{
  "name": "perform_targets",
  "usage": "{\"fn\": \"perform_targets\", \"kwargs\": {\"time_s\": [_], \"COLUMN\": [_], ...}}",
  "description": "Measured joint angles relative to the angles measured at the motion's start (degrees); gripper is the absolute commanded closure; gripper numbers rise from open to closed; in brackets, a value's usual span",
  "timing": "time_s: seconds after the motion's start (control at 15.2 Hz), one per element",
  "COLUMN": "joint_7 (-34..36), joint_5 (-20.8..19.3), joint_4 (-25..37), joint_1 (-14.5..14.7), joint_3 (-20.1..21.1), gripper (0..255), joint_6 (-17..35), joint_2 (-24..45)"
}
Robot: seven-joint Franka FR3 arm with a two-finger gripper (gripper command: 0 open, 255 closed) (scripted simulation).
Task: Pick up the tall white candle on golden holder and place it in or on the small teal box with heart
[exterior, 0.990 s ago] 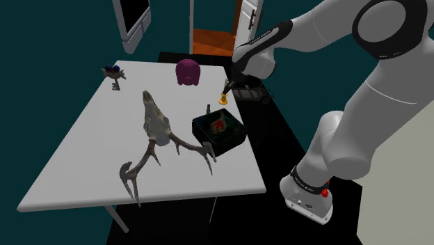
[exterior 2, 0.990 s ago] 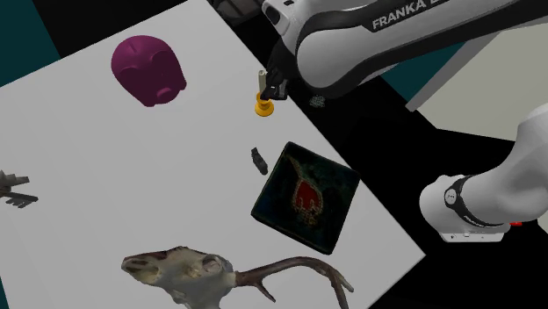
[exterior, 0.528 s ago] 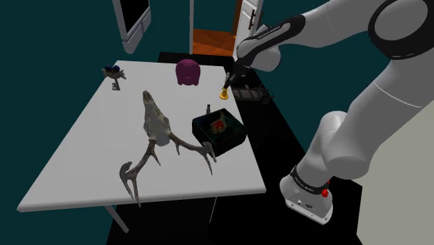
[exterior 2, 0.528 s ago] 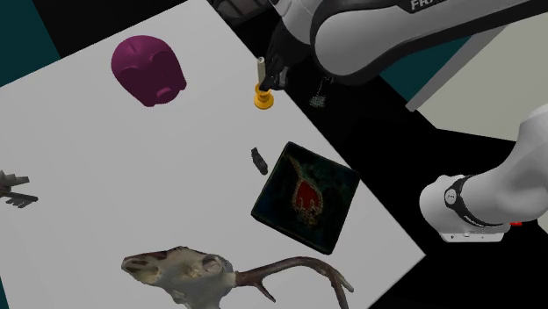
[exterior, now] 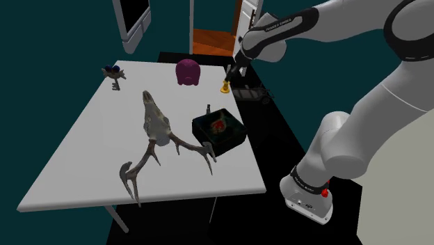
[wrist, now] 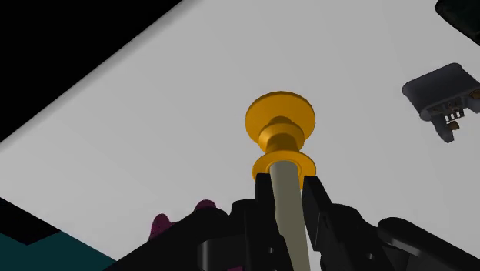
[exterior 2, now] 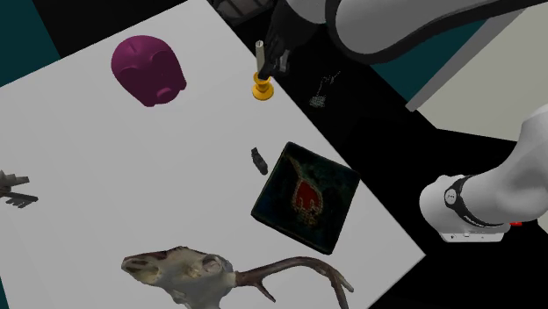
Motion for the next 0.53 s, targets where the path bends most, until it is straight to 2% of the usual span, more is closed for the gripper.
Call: {"fn": "perform_targets", "kwargs": {"time_s": [0.53], "joint_7": [4.43], "joint_5": [-4.64], "joint_4": [3.29], "joint_1": [-1.77], "joint_3": [2.02], "gripper": [255], "joint_6": [-6.28], "joint_2": [-3.67]}}
